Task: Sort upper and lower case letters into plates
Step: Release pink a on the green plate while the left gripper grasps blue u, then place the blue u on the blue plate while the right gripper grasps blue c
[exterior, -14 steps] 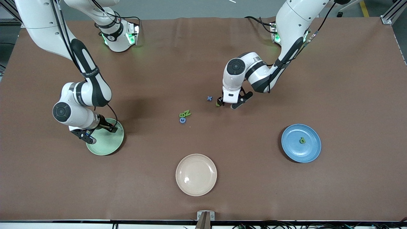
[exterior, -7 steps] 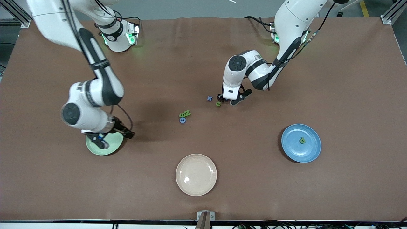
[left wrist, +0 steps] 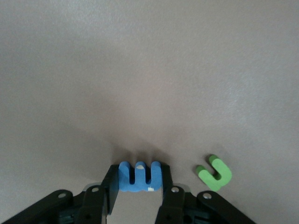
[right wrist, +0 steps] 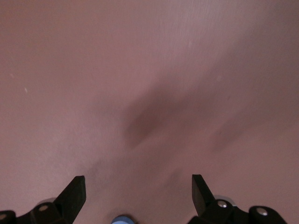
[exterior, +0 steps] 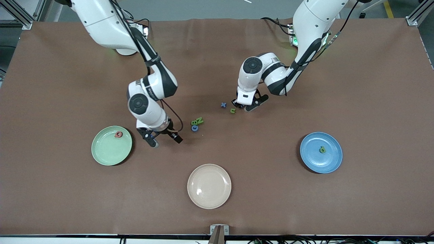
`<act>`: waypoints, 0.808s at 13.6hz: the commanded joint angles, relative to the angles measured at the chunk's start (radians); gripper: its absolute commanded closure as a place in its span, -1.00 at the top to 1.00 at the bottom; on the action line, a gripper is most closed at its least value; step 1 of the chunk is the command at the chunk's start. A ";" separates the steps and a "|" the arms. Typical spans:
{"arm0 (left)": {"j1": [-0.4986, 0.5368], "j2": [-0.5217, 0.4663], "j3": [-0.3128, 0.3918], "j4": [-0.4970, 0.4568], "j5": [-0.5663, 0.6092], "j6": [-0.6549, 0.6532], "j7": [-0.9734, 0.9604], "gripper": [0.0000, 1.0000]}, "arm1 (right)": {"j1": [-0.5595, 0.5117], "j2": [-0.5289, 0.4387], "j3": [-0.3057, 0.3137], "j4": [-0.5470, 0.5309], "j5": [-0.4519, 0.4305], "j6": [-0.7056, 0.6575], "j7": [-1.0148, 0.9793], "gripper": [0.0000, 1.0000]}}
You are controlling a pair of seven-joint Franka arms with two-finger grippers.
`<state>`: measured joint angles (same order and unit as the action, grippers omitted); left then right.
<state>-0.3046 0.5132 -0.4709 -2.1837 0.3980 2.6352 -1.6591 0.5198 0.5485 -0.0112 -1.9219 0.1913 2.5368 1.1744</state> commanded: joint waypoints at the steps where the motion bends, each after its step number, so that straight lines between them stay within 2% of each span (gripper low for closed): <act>1: 0.068 -0.082 0.001 0.007 0.022 -0.004 0.021 -0.99 | 0.048 0.001 -0.018 -0.026 0.003 0.051 0.065 1.00; 3: 0.155 -0.111 0.000 0.044 0.022 -0.033 0.086 -0.99 | 0.092 0.022 -0.041 -0.023 0.002 0.063 0.100 1.00; 7: 0.312 -0.096 0.006 0.140 0.024 -0.084 0.287 -0.99 | 0.230 0.091 -0.159 0.017 -0.001 0.062 0.145 0.98; 11: 0.488 -0.087 0.005 0.147 0.022 -0.084 0.546 -0.99 | 0.250 0.117 -0.168 0.063 -0.004 0.051 0.206 0.96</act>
<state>0.1251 0.4127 -0.4551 -2.0480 0.4013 2.5647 -1.1978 0.7536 0.6475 -0.1641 -1.8917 0.1906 2.5919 1.3470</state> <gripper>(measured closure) 0.599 0.018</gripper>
